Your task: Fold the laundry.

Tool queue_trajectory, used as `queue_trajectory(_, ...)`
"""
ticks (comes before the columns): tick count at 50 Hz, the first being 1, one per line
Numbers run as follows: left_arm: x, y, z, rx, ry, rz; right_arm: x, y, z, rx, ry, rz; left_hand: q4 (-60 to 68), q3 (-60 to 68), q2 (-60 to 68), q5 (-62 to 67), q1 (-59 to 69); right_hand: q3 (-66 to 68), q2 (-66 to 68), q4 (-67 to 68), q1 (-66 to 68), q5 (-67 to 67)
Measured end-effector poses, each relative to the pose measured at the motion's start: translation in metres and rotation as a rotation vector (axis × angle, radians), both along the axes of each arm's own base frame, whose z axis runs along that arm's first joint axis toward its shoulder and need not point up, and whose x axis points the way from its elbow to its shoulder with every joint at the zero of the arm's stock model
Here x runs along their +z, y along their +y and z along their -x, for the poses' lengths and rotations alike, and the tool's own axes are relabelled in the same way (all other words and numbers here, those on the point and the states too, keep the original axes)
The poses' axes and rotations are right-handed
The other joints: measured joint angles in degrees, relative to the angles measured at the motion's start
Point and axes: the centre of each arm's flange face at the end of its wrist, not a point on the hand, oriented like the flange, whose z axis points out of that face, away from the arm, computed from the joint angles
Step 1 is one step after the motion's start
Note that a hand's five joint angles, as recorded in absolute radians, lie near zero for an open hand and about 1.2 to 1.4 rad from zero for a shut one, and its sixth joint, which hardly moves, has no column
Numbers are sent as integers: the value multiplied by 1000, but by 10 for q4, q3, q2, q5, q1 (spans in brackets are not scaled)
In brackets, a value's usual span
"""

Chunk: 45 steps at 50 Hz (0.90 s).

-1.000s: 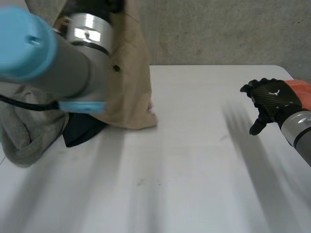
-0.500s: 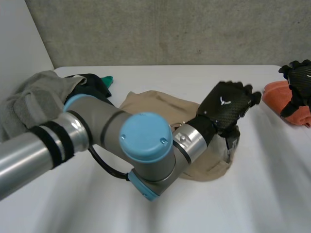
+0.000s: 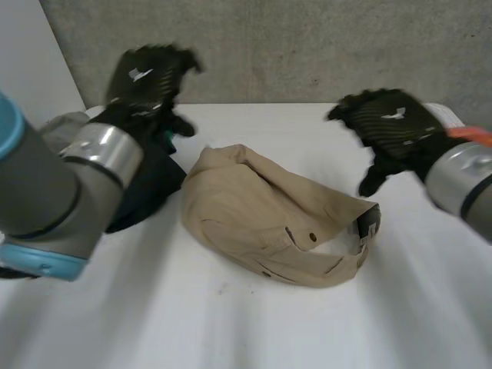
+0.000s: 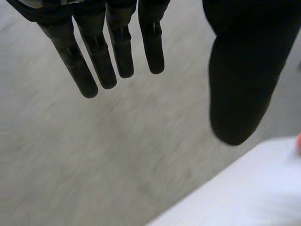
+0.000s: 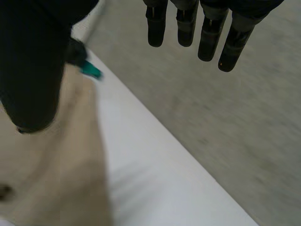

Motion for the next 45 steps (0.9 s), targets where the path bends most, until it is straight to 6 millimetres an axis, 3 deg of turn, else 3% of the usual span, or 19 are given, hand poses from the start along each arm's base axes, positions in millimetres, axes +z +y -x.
queue_trajectory(2, -8, -7, -11, 40, -17, -35, 0, 9, -9, 28, 5, -9, 0, 0, 0, 0, 0, 0, 0, 0, 0, 0)
queue_trajectory(3, -20, -14, -25, 89, -40, -85, 0, 25, -25, 69, 17, -19, 0, 0, 0, 0, 0, 0, 0, 0, 0, 0)
queue_trajectory(7, -51, -27, -47, 162, -87, -195, -8, 48, -53, 106, 53, -33, 0, 0, 0, 0, 0, 0, 0, 0, 0, 0)
queue_trajectory(8, -65, -32, -55, 186, -106, -242, -15, 57, -66, 108, 80, -36, 0, 0, 0, 0, 0, 0, 0, 0, 0, 0)
queue_trajectory(13, -99, -42, -73, 227, -141, -345, -43, 76, -98, 90, 167, -42, 0, 0, 0, 0, 0, 0, 0, 0, 0, 0)
queue_trajectory(19, -114, -45, -79, 222, -147, -373, -79, 88, -126, 80, 229, -41, 0, 0, 0, 0, 0, 0, 0, 0, 0, 0)
queue_trajectory(28, -120, -40, -76, 203, -144, -361, -111, 81, -140, 59, 255, -22, 0, 0, 0, 0, 0, 0, 0, 0, 0, 0)
queue_trajectory(33, -121, -37, -75, 197, -145, -361, -90, 78, -139, 41, 237, 39, 0, 0, 0, 0, 0, 0, 0, 0, 0, 0)
queue_trajectory(39, -118, -35, -74, 196, -143, -353, -26, 86, -129, 23, 127, 147, 0, 0, 0, 0, 0, 31, 25, 14, 4, 22)
queue_trajectory(45, -109, -35, -75, 201, -132, -325, -4, 103, -124, 32, 30, 115, 0, 0, 0, 0, 0, 39, 31, 22, 4, 26)
